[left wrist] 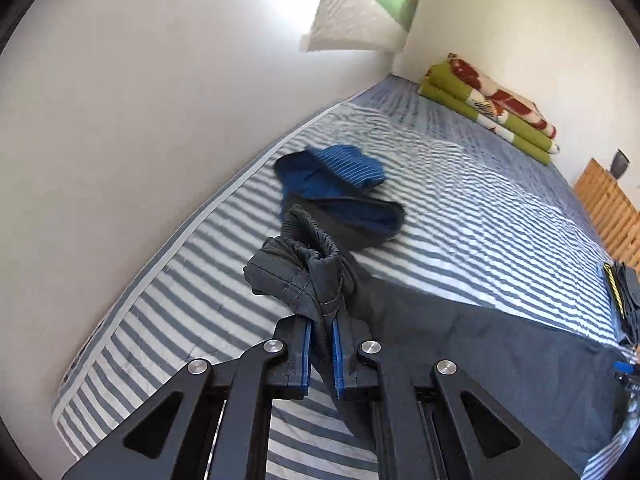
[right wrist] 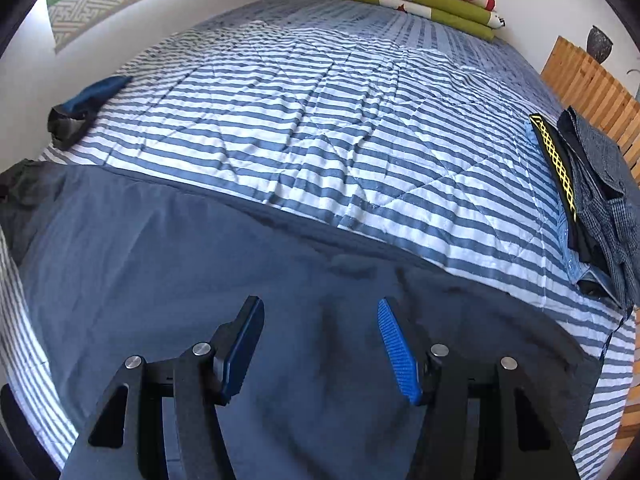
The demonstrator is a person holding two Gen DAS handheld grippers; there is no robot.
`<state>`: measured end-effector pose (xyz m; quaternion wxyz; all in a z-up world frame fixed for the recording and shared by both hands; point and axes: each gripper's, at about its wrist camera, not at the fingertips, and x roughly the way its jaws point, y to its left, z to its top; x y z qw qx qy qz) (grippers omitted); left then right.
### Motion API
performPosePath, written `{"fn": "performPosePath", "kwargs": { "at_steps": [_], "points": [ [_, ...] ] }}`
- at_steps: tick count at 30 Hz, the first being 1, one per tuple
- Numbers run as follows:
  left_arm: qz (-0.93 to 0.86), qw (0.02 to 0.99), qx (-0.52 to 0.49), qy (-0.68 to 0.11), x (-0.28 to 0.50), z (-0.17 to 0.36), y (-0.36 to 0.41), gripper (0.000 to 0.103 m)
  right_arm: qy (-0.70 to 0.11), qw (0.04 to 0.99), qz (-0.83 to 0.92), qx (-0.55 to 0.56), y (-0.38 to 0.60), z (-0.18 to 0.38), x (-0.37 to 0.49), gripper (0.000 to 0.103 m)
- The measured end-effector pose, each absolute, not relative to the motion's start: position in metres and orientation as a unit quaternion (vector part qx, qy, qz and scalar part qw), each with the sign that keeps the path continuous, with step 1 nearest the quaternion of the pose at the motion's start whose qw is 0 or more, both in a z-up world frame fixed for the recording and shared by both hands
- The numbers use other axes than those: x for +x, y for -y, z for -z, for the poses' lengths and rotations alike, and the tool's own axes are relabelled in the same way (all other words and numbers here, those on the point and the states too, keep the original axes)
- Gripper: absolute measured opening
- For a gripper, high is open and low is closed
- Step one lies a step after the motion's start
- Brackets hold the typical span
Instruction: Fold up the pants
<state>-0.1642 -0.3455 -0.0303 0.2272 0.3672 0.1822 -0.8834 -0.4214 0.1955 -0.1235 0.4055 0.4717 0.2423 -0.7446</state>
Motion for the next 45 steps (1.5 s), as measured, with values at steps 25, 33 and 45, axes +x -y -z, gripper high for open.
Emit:
{"fn": "performPosePath", "kwargs": {
  "at_steps": [25,33,45],
  "points": [
    [0.919,-0.029,0.384,-0.087,-0.268,0.02,-0.024,0.007,-0.127,0.388,0.729,0.549,-0.331,0.148,-0.448,0.055],
    [0.895,-0.088,0.437,0.026,-0.25,0.108,-0.176,0.007,-0.051,0.412,0.704,0.576,-0.354,0.153,-0.461,0.056],
    [0.892,-0.113,0.431,0.076,-0.221,0.133,-0.191,0.024,-0.028,0.488,0.635,0.598,-0.271,0.16,-0.434,0.058]
  ]
}}
